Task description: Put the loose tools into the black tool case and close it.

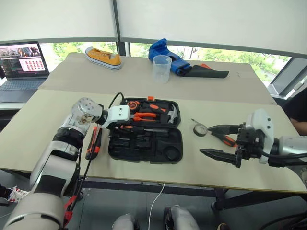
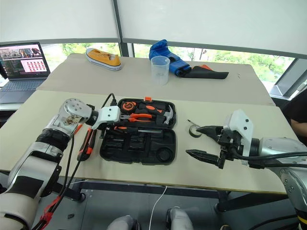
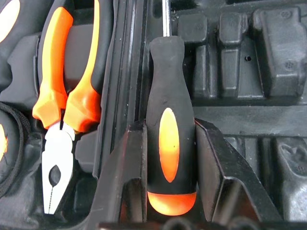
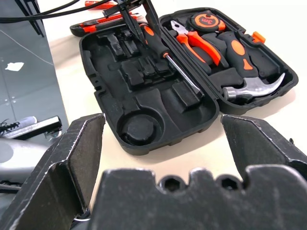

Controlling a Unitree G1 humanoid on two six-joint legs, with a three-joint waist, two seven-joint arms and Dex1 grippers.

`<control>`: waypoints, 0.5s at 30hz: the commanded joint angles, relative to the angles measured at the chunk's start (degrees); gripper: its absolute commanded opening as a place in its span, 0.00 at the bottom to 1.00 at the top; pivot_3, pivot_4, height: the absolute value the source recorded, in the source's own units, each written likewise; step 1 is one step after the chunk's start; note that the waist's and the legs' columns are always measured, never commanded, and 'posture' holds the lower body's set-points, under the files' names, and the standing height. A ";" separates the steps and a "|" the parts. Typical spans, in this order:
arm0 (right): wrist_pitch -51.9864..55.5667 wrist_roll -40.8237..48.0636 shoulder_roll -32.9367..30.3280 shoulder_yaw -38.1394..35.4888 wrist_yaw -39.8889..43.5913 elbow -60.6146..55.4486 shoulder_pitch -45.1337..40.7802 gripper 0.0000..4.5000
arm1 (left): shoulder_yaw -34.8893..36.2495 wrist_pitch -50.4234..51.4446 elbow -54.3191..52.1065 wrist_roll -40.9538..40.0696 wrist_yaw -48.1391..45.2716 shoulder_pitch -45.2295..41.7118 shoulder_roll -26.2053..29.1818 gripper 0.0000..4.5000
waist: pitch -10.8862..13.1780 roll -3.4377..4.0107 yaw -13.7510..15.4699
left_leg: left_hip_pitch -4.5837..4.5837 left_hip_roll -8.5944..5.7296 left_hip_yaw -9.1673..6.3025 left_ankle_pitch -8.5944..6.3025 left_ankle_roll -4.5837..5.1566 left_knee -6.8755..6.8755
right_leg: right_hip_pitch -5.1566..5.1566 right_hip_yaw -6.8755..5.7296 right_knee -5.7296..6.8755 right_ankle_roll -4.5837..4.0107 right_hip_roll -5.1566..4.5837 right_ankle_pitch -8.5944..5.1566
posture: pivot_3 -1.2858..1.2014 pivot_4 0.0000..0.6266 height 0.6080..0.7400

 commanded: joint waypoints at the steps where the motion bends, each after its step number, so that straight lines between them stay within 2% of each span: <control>1: -1.61 0.07 0.14 -1.66 -0.03 -1.49 -0.01 1.00 | 2.67 3.62 -2.21 -2.38 -1.99 -3.42 0.00 0.46 | 0.00 0.00 0.04 | -0.01 0.00 -0.01 0.00 0.00 0.02 | 0.00 0.00 0.00 0.01 0.00 0.01 | 0.52 0.24 0.88; 6: -1.93 0.01 0.28 -1.46 0.02 -1.49 0.19 1.00 | 2.95 4.32 -4.31 -2.02 -2.20 -3.04 0.40 0.46 | 0.00 0.00 0.01 | -0.01 0.00 -0.02 -0.01 0.02 0.02 | 0.00 0.02 -0.02 0.02 0.02 0.01 | 0.52 0.24 0.88; 10: -2.20 -0.30 0.21 -0.99 0.24 -1.08 0.16 1.00 | 3.96 6.72 -5.67 -3.52 -2.53 -2.74 -0.62 0.23 | 0.00 0.00 0.05 | -0.01 0.00 -0.02 -0.01 0.02 0.02 | 0.00 0.00 -0.02 0.02 0.02 0.01 | 0.52 0.24 0.88; 12: -2.50 -0.93 0.25 -0.13 0.38 -0.34 -0.16 1.00 | 3.57 7.29 -6.82 -3.81 -3.60 -2.14 -0.79 0.05 | 0.00 0.00 0.09 | -0.01 -0.01 -0.02 -0.01 0.02 0.02 | 0.00 0.01 -0.02 0.02 0.01 0.01 | 0.52 0.24 0.88; 13: -2.58 -1.15 0.27 0.19 0.42 -0.04 -0.32 1.00 | 3.42 7.55 -7.29 -3.90 -3.85 -1.91 -0.83 0.01 | 0.00 0.00 0.08 | -0.01 -0.01 -0.02 -0.01 0.02 0.02 | 0.00 0.01 -0.02 0.02 0.01 0.01 | 0.52 0.24 0.88; 15: -3.17 -2.37 0.56 1.80 0.42 1.24 -1.29 1.00 | 3.00 7.88 -7.88 -3.86 -4.37 -1.42 -0.99 0.01 | 0.00 0.00 0.04 | -0.01 -0.01 -0.02 -0.01 0.02 0.02 | 0.00 0.01 -0.02 0.02 0.01 0.01 | 0.52 0.24 0.88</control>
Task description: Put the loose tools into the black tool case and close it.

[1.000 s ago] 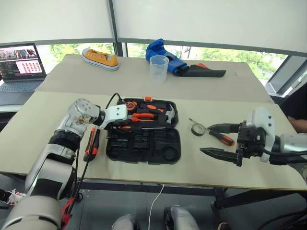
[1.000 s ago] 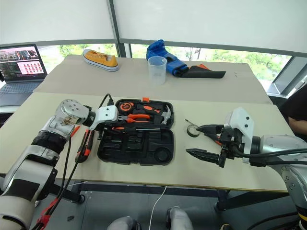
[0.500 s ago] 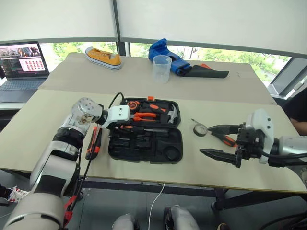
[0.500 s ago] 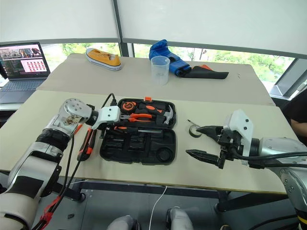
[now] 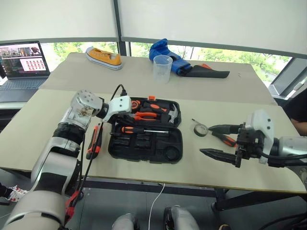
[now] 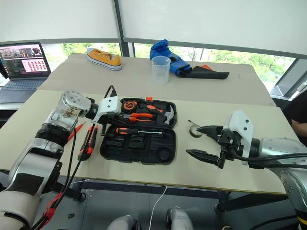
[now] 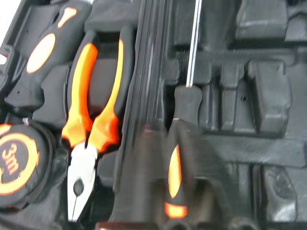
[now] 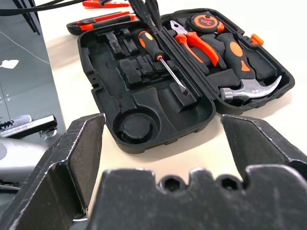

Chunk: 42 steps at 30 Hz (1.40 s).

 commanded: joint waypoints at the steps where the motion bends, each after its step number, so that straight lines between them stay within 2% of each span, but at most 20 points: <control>1: -2.55 -2.36 0.67 2.11 0.22 1.66 -2.25 1.00 | 0.35 0.67 -2.56 -0.74 -1.04 0.35 -0.35 0.01 | 0.00 0.00 -0.10 | 0.01 0.00 0.00 0.00 0.00 0.00 | 0.00 0.01 0.00 0.00 0.01 0.00 | 0.52 0.24 0.88; 8: -4.13 -5.97 2.62 6.92 0.31 5.19 -6.15 1.00 | -1.68 -0.62 -1.05 2.15 0.28 1.03 -1.48 0.01 | 0.00 0.00 -0.11 | 0.01 0.00 0.01 0.00 0.00 0.01 | 0.00 0.02 0.03 0.00 0.01 0.00 | 0.52 0.24 0.88; 14: -3.74 -6.37 4.01 7.83 0.37 5.54 -7.75 1.00 | -2.59 -2.89 2.67 4.81 5.09 -0.04 -3.38 0.01 | 0.00 0.00 0.07 | 0.01 -0.02 0.00 0.00 0.00 0.02 | 0.01 0.01 0.03 0.00 -0.01 0.01 | 0.52 0.24 0.88; 28: -4.76 -8.92 6.54 10.71 0.49 7.28 -9.20 1.00 | -4.16 -6.32 4.67 7.14 5.21 2.17 -3.76 0.01 | -0.01 0.02 0.15 | 0.05 -0.01 -0.02 0.01 0.02 0.11 | 0.08 0.02 0.09 0.04 -0.04 0.03 | 0.52 0.24 0.88; 34: -5.49 -9.50 7.47 12.30 1.72 9.13 -11.45 1.00 | -1.93 -4.39 3.22 5.66 7.14 2.72 -2.64 0.01 | -0.02 0.03 0.16 | 0.09 -0.01 -0.02 0.03 0.06 0.14 | 0.14 0.02 0.12 0.04 -0.05 0.03 | 0.52 0.24 0.88; 37: -6.36 -10.15 8.05 13.39 2.66 10.34 -12.73 1.00 | 3.41 3.50 -2.22 0.31 6.40 3.87 -0.41 0.01 | -0.02 0.03 -0.04 | 0.09 0.01 -0.02 0.04 0.07 0.14 | 0.14 0.04 0.14 0.04 -0.05 0.04 | 0.52 0.24 0.88; 38: -6.80 -10.35 8.32 13.88 3.17 10.88 -13.43 1.00 | 6.79 10.20 -6.52 -3.10 6.21 4.96 1.16 0.12 | -0.02 0.02 -0.29 | 0.09 0.04 -0.02 0.04 0.07 0.14 | 0.11 0.03 0.14 0.04 -0.03 0.04 | 0.52 0.24 0.88; 39: -7.14 -10.49 8.60 14.33 3.61 11.32 -14.08 1.00 | 9.72 16.37 -10.92 -6.10 6.02 6.34 2.84 0.16 | -0.02 0.02 -0.70 | 0.08 0.07 -0.01 0.04 0.06 0.14 | 0.08 0.03 0.14 0.04 0.01 0.03 | 0.52 0.24 0.88; 42: -7.93 -11.14 10.02 16.13 4.38 11.98 -16.22 1.00 | 18.76 32.00 -25.76 -12.63 8.63 13.93 8.84 0.42 | 0.00 0.01 -2.08 | 0.01 0.18 -0.01 0.07 0.01 0.10 | -0.09 0.07 0.17 0.00 0.11 0.01 | 0.52 0.24 0.88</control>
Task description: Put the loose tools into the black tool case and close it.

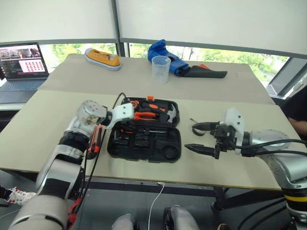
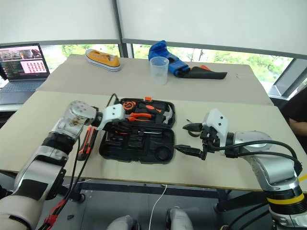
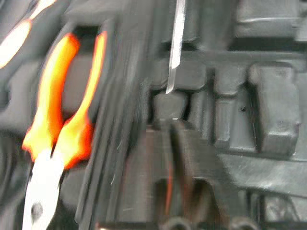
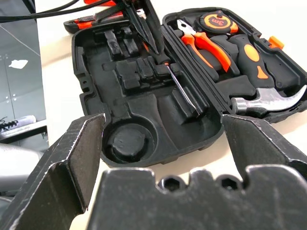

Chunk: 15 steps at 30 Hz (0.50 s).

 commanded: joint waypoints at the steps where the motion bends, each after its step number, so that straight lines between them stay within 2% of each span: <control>1: -2.39 -0.84 1.63 1.65 1.27 -0.11 -3.53 1.00 | 14.11 18.93 -19.43 -8.85 4.48 8.66 7.63 0.50 | 0.00 0.01 -0.64 | 0.03 0.01 -0.01 0.01 -0.02 -0.02 | -0.02 0.03 0.05 -0.03 0.00 -0.02 | 0.52 0.24 0.88; 4: -2.84 -1.55 3.22 3.51 2.14 0.75 -5.65 1.00 | 25.58 31.58 -32.39 -13.36 9.86 20.46 11.11 0.75 | -0.02 0.07 -1.35 | 0.16 0.05 -0.02 0.02 -0.06 -0.14 | -0.01 0.13 0.05 -0.10 -0.05 -0.07 | 0.52 0.24 0.88; 7: -3.72 -2.77 3.76 3.97 2.78 3.04 -7.22 1.00 | 33.89 37.00 -45.40 -18.87 11.30 31.34 10.90 0.99 | 0.02 0.09 -0.42 | 0.09 0.01 -0.02 0.01 -0.08 -0.16 | -0.01 0.08 0.06 -0.08 -0.11 -0.13 | 0.52 0.24 0.88; 11: -3.80 -4.17 2.83 1.95 1.80 5.96 -7.64 1.00 | 38.29 41.69 -55.88 -27.81 12.58 35.72 9.79 1.00 | 0.04 0.06 1.97 | 0.02 -0.04 0.01 -0.01 -0.10 -0.12 | -0.01 -0.07 0.00 -0.06 -0.21 -0.12 | 0.52 0.24 0.88; 15: -3.67 -5.04 -0.52 -1.68 1.86 7.44 -4.44 1.00 | 36.13 43.00 -59.32 -33.82 14.10 33.14 10.35 1.00 | 0.04 0.08 2.55 | 0.04 -0.13 0.01 0.00 -0.11 -0.10 | 0.05 -0.04 0.04 -0.07 -0.24 -0.11 | 0.52 0.24 0.88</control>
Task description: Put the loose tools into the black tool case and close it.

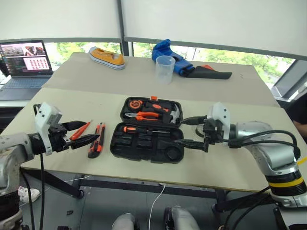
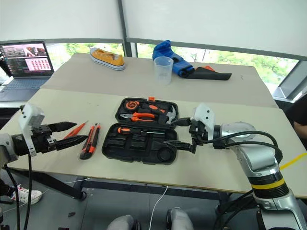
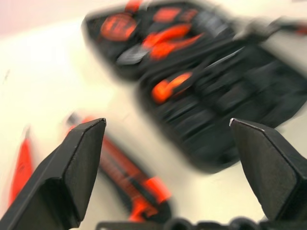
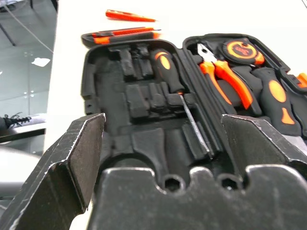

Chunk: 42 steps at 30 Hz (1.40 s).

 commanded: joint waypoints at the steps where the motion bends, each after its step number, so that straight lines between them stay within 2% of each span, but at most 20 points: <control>1: -1.26 -0.77 -3.37 -5.41 -0.18 0.45 2.48 1.00 | -1.64 0.59 -3.23 -5.20 1.39 -2.81 1.11 1.00 | 0.00 0.00 -0.14 | 0.01 0.01 0.00 0.00 -0.01 0.00 | 0.01 0.02 0.00 0.00 0.04 0.00 | 0.52 0.24 0.88; 3: -1.60 -1.19 -4.47 -6.37 -0.21 0.88 3.90 1.00 | -3.24 0.19 -3.30 -6.48 1.49 -3.68 1.91 1.00 | -0.01 0.01 -0.73 | 0.03 0.02 0.00 0.01 -0.05 -0.02 | 0.01 0.06 0.00 -0.01 0.13 0.00 | 0.52 0.24 0.88; 7: -4.24 -4.45 -10.26 -12.84 -0.15 6.06 12.06 1.00 | -11.23 -1.98 -4.23 -10.52 -2.67 -9.46 3.15 1.00 | 0.00 0.01 -0.87 | 0.04 0.02 0.00 0.05 -0.16 -0.08 | 0.01 0.09 0.00 -0.04 0.19 -0.01 | 0.52 0.24 0.88; 13: -4.30 -4.13 -12.44 -18.22 -0.05 7.06 17.78 1.00 | -18.49 -4.58 -2.89 -12.04 -6.01 -14.86 4.63 1.00 | -0.01 0.04 -1.56 | 0.06 0.01 0.03 0.07 -0.19 -0.08 | 0.05 0.25 0.03 -0.02 0.24 -0.02 | 0.52 0.24 0.88; 15: -3.98 -4.37 -11.96 -17.89 -0.57 8.21 17.24 1.00 | -20.61 -6.15 -2.38 -11.74 -7.65 -15.83 5.22 1.00 | -0.01 0.05 -2.09 | 0.04 0.03 0.03 0.11 -0.26 -0.14 | 0.14 0.35 0.05 0.37 0.28 -0.25 | 0.52 0.24 0.88; 27: -1.74 -13.11 -5.07 -3.26 -3.22 28.08 -0.67 1.00 | -28.48 -15.33 3.72 -7.42 -12.34 -19.15 5.60 1.00 | 0.01 0.09 -2.22 | 0.41 0.01 0.03 0.18 -0.32 -0.12 | 0.25 0.61 0.10 0.33 0.30 -0.28 | 0.52 0.24 0.88; 30: -1.90 -14.19 -3.43 -1.81 -3.06 31.57 -2.92 0.84 | -29.35 -16.49 4.36 -6.70 -12.52 -19.33 5.46 1.00 | 0.01 0.10 -2.07 | 0.20 0.00 0.03 0.18 -0.32 -0.13 | 0.12 0.49 0.01 0.07 0.28 -0.16 | 0.52 0.24 0.88; 38: -3.14 -14.74 -3.73 -3.26 -3.04 33.06 -2.29 0.23 | -30.16 -18.83 5.97 -5.34 -13.95 -18.27 6.10 1.00 | 0.03 0.12 -2.10 | 0.03 0.00 0.01 0.18 -0.32 -0.12 | 0.05 0.27 -0.04 -0.05 0.24 -0.09 | 0.52 0.24 0.88; 42: -4.43 -12.73 -3.66 -6.01 -3.32 30.24 -4.62 0.22 | -30.14 -19.31 6.92 -4.84 -15.05 -17.77 6.79 1.00 | 0.08 0.20 -2.15 | 0.04 0.01 -0.02 0.18 -0.32 -0.11 | 0.04 0.32 0.00 0.31 0.23 -0.30 | 0.52 0.24 0.88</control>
